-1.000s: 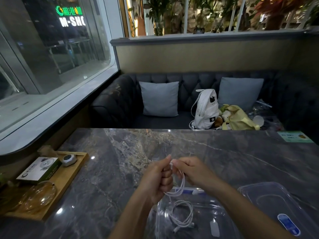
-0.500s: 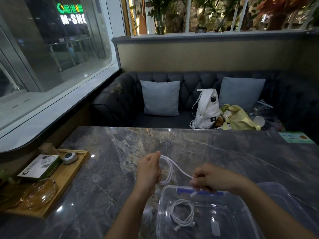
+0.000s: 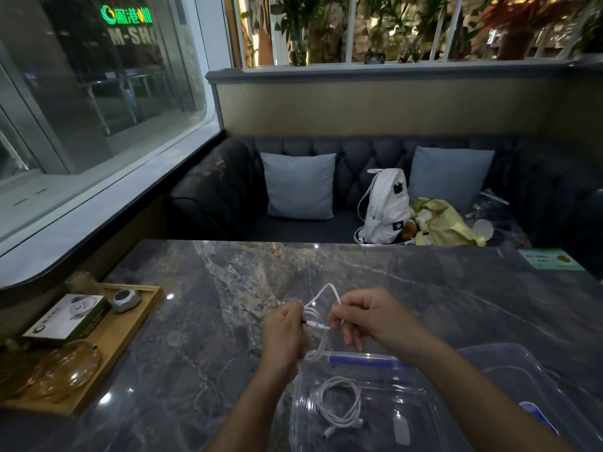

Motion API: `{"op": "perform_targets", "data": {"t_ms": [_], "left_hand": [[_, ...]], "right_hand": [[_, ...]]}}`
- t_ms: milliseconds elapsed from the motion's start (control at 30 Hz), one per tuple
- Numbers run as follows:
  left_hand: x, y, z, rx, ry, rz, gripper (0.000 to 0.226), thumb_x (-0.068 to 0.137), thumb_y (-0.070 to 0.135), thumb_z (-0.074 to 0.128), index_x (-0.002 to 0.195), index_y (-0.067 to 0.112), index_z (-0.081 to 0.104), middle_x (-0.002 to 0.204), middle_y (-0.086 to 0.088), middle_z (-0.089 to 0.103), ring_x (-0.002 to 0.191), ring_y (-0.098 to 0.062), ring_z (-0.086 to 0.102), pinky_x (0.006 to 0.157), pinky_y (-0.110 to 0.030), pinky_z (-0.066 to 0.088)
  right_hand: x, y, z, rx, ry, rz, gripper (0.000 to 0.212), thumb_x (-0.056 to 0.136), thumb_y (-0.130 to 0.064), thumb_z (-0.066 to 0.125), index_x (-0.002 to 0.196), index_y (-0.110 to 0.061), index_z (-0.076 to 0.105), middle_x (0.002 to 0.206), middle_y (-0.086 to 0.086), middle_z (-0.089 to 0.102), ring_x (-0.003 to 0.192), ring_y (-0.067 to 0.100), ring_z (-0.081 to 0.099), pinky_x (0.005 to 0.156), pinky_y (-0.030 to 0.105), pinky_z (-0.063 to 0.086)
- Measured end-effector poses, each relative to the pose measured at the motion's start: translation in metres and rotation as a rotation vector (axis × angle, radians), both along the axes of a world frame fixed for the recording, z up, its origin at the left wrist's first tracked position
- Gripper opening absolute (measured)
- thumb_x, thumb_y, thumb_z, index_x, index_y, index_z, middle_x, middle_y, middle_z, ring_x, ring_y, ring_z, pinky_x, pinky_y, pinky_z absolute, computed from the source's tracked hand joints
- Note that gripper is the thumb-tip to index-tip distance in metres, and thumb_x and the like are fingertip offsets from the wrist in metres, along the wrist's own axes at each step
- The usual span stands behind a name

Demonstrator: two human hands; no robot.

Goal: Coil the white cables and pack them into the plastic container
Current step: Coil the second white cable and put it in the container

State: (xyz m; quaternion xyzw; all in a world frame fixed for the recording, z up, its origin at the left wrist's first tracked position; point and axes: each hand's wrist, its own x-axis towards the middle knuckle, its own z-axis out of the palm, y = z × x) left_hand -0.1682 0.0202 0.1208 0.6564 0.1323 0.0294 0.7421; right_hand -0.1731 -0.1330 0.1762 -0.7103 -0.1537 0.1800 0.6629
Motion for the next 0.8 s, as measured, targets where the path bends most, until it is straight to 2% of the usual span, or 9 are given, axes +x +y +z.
{"op": "perform_targets", "data": {"t_ms": [133, 167, 267, 333, 433, 533, 600, 667, 800], "left_hand": [[-0.006, -0.002, -0.001, 0.147, -0.019, 0.038, 0.042, 0.087, 0.007, 0.045, 0.047, 0.019, 0.039, 0.046, -0.003, 0.031, 0.042, -0.013, 0.026, 0.042, -0.024, 0.02], [-0.007, -0.004, -0.001, 0.181, -0.018, 0.041, 0.04, 0.087, 0.007, 0.045, 0.049, 0.017, 0.041, 0.046, -0.003, 0.032, 0.043, -0.014, 0.027, 0.043, -0.026, 0.02], [-0.011, -0.012, 0.002, 0.056, 0.031, -0.034, 0.04, 0.088, 0.008, 0.041, 0.05, 0.017, 0.043, 0.042, 0.001, 0.032, 0.037, -0.011, 0.025, 0.039, -0.021, 0.019], [-0.013, -0.017, 0.008, -0.11, 0.082, -0.101, 0.039, 0.09, 0.009, 0.039, 0.052, 0.017, 0.044, 0.039, 0.004, 0.031, 0.032, -0.007, 0.024, 0.035, -0.014, 0.018], [-0.012, -0.019, 0.017, -0.276, 0.111, -0.142, 0.04, 0.092, 0.011, 0.038, 0.053, 0.017, 0.043, 0.035, 0.007, 0.03, 0.027, -0.005, 0.022, 0.032, -0.01, 0.018], [-0.013, -0.021, 0.026, -0.333, 0.111, -0.174, 0.043, 0.093, 0.015, 0.04, 0.051, 0.018, 0.04, 0.034, 0.008, 0.028, 0.027, -0.005, 0.02, 0.031, -0.01, 0.017], [-0.014, -0.024, 0.03, -0.348, 0.101, -0.203, 0.046, 0.093, 0.014, 0.039, 0.048, 0.02, 0.037, 0.034, 0.008, 0.026, 0.027, -0.005, 0.019, 0.031, -0.009, 0.017], [-0.016, -0.028, 0.034, -0.372, 0.081, -0.239, 0.05, 0.092, 0.012, 0.038, 0.043, 0.021, 0.038, 0.034, 0.007, 0.025, 0.026, -0.004, 0.018, 0.031, -0.008, 0.017], [-0.018, -0.032, 0.037, -0.379, 0.115, -0.289, 0.051, 0.092, 0.013, 0.039, 0.043, 0.021, 0.041, 0.033, 0.008, 0.025, 0.025, -0.003, 0.017, 0.031, -0.006, 0.017]], "right_hand": [[-0.001, 0.001, -0.011, -0.149, -0.086, -0.096, 0.02, 0.084, -0.013, 0.061, 0.067, -0.003, 0.066, 0.065, 0.031, 0.064, 0.037, 0.015, 0.053, 0.034, 0.017, 0.041], [-0.001, 0.003, -0.013, -0.217, -0.128, -0.114, 0.02, 0.083, -0.015, 0.063, 0.066, -0.005, 0.066, 0.066, 0.032, 0.064, 0.038, 0.015, 0.053, 0.035, 0.017, 0.041], [-0.003, 0.01, -0.019, -0.394, -0.297, -0.152, 0.016, 0.078, -0.017, 0.068, 0.064, -0.012, 0.066, 0.057, 0.008, 0.064, 0.046, 0.009, 0.054, 0.046, 0.019, 0.044], [-0.005, 0.015, -0.024, -0.464, -0.417, -0.152, 0.005, 0.075, -0.015, 0.071, 0.071, -0.014, 0.068, 0.069, -0.012, 0.057, 0.062, 0.006, 0.054, 0.063, 0.029, 0.048], [-0.008, 0.016, -0.036, -0.54, -0.489, -0.28, 0.012, 0.078, -0.017, 0.068, 0.089, -0.015, 0.064, 0.09, -0.01, 0.051, 0.078, 0.007, 0.054, 0.072, 0.033, 0.049], [-0.011, 0.013, -0.041, -0.451, -0.458, -0.446, 0.026, 0.077, -0.019, 0.068, 0.094, -0.022, 0.048, 0.094, -0.004, 0.05, 0.083, 0.014, 0.053, 0.07, 0.03, 0.048], [-0.012, 0.01, -0.04, -0.369, -0.447, -0.432, 0.04, 0.074, -0.009, 0.066, 0.096, -0.033, 0.043, 0.098, -0.007, 0.05, 0.093, 0.017, 0.053, 0.077, 0.028, 0.047], [-0.012, 0.008, -0.037, -0.247, -0.441, -0.326, 0.046, 0.071, -0.006, 0.061, 0.099, -0.039, 0.046, 0.101, -0.008, 0.057, 0.098, 0.012, 0.057, 0.084, 0.024, 0.048], [-0.012, 0.003, -0.037, -0.161, -0.446, -0.231, 0.045, 0.067, -0.003, 0.049, 0.092, -0.039, 0.058, 0.091, -0.011, 0.064, 0.087, -0.006, 0.06, 0.078, 0.006, 0.045]]}}
